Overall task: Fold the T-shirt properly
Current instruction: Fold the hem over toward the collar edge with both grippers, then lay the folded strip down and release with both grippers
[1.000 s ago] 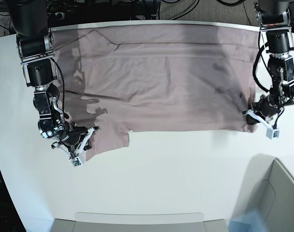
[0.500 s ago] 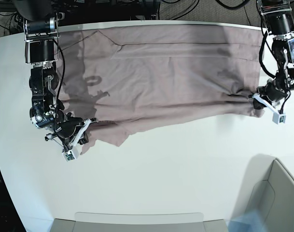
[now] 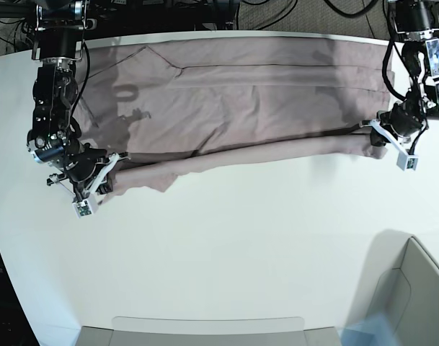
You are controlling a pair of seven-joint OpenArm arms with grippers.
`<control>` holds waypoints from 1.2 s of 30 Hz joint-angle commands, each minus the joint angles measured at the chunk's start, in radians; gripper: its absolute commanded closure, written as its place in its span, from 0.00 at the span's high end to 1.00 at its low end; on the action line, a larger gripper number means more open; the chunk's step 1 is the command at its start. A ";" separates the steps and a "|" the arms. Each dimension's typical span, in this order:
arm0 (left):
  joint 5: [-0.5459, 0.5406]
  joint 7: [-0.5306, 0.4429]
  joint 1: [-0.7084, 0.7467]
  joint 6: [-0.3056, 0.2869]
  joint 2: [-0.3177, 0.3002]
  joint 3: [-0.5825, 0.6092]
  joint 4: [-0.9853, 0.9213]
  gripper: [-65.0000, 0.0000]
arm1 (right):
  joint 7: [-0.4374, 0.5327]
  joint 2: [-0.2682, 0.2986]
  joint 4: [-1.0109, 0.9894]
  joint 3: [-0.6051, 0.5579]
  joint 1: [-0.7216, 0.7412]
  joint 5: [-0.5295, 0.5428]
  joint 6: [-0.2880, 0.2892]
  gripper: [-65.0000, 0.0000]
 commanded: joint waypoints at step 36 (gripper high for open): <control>-0.007 0.119 0.289 -0.007 -0.026 -0.178 0.206 0.00 | -0.232 0.021 0.406 0.183 -0.410 0.007 0.205 0.00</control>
